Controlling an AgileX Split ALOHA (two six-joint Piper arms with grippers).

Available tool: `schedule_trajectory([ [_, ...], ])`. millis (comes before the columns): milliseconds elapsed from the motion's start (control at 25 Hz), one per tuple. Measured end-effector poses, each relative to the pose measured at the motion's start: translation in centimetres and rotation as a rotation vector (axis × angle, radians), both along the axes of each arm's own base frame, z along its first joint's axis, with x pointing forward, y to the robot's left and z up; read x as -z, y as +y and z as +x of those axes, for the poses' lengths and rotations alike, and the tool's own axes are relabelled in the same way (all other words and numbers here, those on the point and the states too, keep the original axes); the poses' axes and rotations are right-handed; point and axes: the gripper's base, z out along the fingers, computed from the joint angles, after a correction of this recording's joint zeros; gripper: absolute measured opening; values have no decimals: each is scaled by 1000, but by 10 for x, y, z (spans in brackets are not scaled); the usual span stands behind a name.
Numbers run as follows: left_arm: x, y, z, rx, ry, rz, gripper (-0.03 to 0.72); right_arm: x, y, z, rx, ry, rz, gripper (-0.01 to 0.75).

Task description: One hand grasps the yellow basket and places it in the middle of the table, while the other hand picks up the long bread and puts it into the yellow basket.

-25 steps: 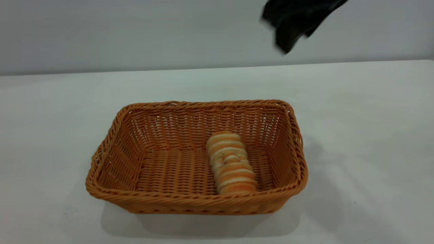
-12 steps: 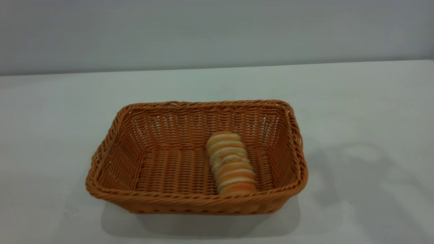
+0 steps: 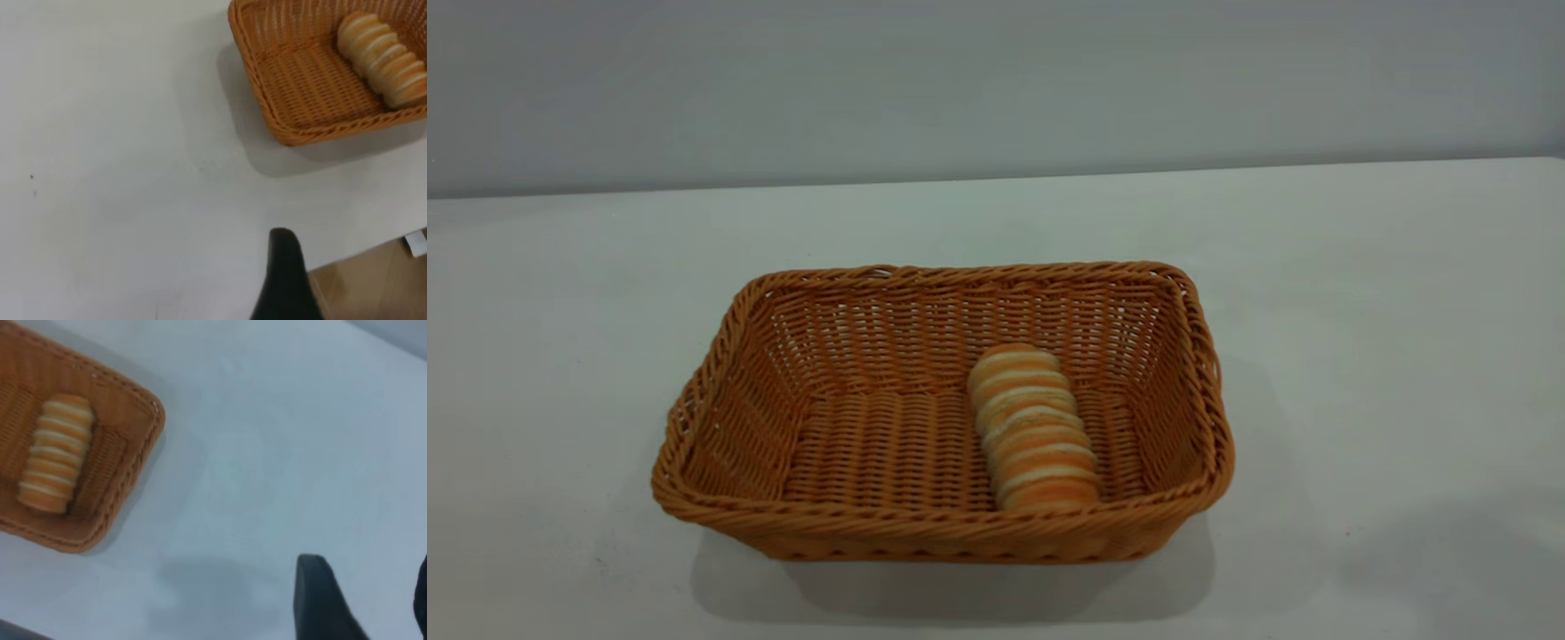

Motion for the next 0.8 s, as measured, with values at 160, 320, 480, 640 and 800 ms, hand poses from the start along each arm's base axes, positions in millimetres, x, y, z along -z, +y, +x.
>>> schedule_trajectory([
  [160,2,4,-17,3,-39,-8,581,-18,-17,-41,0,-68,46,382],
  [320,6,9,-35,6,-82,-18,581,-12,-33,-78,0,-109,65,382],
  [480,8,12,-46,10,-141,-25,581,8,-47,-111,-1,-127,76,382],
  [640,9,14,-50,10,-171,-1,581,33,-57,-139,-13,-136,106,382],
  [800,17,14,-47,11,-139,11,581,56,-65,-165,-27,-164,145,382],
])
